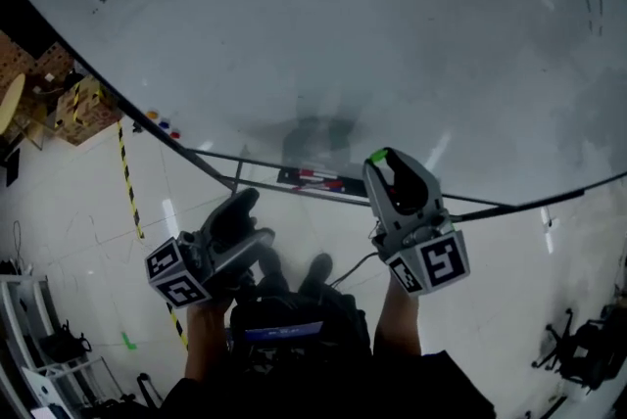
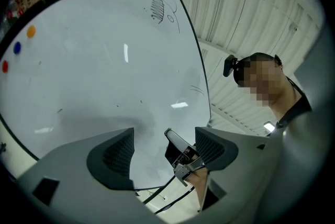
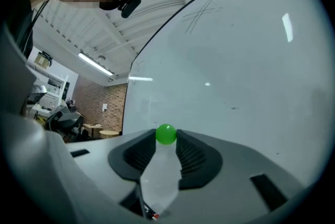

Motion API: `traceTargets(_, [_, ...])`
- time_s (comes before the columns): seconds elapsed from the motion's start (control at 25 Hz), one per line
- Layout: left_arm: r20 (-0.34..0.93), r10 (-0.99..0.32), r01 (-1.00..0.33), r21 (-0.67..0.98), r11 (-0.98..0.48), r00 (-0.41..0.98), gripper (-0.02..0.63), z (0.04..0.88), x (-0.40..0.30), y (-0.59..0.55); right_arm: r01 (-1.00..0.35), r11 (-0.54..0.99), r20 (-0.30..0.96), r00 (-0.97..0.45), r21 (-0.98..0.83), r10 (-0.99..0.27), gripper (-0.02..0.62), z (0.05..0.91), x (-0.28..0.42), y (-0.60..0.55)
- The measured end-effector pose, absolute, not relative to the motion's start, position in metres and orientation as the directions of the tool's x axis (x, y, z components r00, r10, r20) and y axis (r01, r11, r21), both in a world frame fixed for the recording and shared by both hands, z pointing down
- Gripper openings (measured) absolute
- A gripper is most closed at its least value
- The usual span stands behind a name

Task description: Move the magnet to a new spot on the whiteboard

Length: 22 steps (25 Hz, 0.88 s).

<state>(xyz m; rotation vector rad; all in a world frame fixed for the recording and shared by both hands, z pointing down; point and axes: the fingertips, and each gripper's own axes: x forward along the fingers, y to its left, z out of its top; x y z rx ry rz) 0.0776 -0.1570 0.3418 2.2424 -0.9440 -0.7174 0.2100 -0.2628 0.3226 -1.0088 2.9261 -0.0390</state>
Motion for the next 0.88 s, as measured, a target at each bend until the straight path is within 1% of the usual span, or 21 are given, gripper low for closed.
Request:
traceTargets(0.2, [-0.253, -0.824, -0.494, 0.697, -0.519, 0.508, 0.359, 0.340, 0.036, -0.126, -0.547, 0.836, -0.021, -0.836, -0.048, -0.548, 0.149, 0.330, 0.167, -0.250])
traceTargets(0.36, [-0.276, -0.860, -0.518, 0.704, -0.485, 0.430, 0.359, 0.342, -0.012, -0.093, -0.500, 0.866, -0.009, -0.866, -0.030, -0.500, 0.149, 0.329, 0.120, -0.226])
traceTargets(0.52, [-0.315, -0.864, -0.522, 0.697, -0.492, 0.393, 0.359, 0.345, -0.077, -0.040, -0.490, 0.872, -0.002, -0.872, 0.010, -0.490, 0.149, 0.327, 0.057, -0.182])
traceTargets(0.72, [-0.355, -0.863, -0.530, 0.684, -0.502, 0.359, 0.359, 0.342, -0.176, 0.048, -0.483, 0.873, 0.041, -0.873, 0.063, -0.486, 0.149, 0.324, -0.044, -0.105])
traceTargets(0.88, [-0.370, -0.867, -0.536, 0.682, -0.498, 0.334, 0.359, 0.344, -0.239, 0.096, -0.491, 0.865, 0.061, -0.865, 0.102, -0.498, 0.149, 0.322, -0.103, -0.071])
